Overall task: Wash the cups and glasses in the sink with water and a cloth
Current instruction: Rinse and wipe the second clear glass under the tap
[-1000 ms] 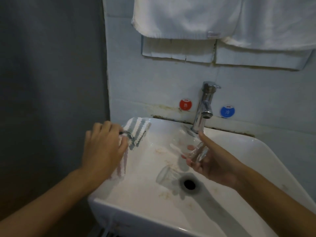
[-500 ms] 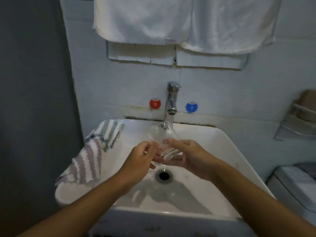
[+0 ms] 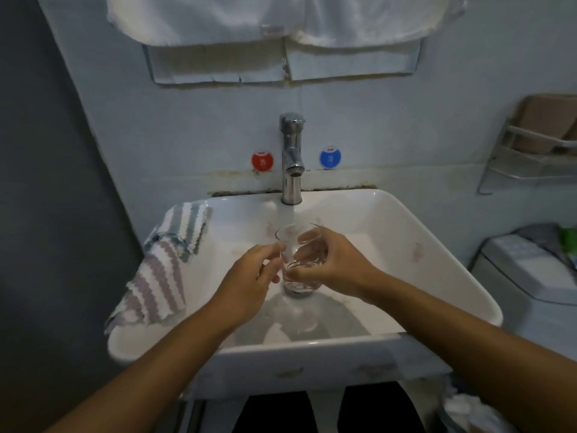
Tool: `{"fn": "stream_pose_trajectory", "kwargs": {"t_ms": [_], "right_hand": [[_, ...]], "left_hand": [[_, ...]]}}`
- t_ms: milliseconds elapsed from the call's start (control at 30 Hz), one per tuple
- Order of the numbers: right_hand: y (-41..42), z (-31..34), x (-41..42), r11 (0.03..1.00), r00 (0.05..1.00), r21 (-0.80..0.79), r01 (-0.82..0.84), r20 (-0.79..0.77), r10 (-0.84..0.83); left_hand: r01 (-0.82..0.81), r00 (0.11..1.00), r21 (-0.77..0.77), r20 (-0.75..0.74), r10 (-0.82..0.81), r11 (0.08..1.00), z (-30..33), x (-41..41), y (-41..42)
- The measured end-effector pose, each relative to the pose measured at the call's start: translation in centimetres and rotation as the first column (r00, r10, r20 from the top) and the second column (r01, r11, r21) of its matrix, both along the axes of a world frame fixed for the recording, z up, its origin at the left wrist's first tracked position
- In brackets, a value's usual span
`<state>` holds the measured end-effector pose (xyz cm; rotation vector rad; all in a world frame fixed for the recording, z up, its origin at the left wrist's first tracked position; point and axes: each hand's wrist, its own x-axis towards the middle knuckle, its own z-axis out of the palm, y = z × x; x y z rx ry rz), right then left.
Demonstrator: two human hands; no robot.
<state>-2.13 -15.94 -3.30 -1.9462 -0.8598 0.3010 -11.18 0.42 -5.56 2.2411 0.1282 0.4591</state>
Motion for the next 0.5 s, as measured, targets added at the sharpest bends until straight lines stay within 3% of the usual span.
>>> {"fn": "stream_pose_trajectory", "kwargs": {"t_ms": [200,500], "right_hand": [[0.1,-0.7,0.5,0.996,0.994,0.065,0.055,0.085,-0.061],[0.1,0.4,-0.5,0.983,0.993,0.172,0.072,0.082,-0.087]], "left_hand": [[-0.056,0.995,0.087,0.085,0.049,0.995,0.0,0.3,0.2],[-0.128,0.977,0.034,0.179,0.119,0.991,1.3,-0.1,-0.9]]}}
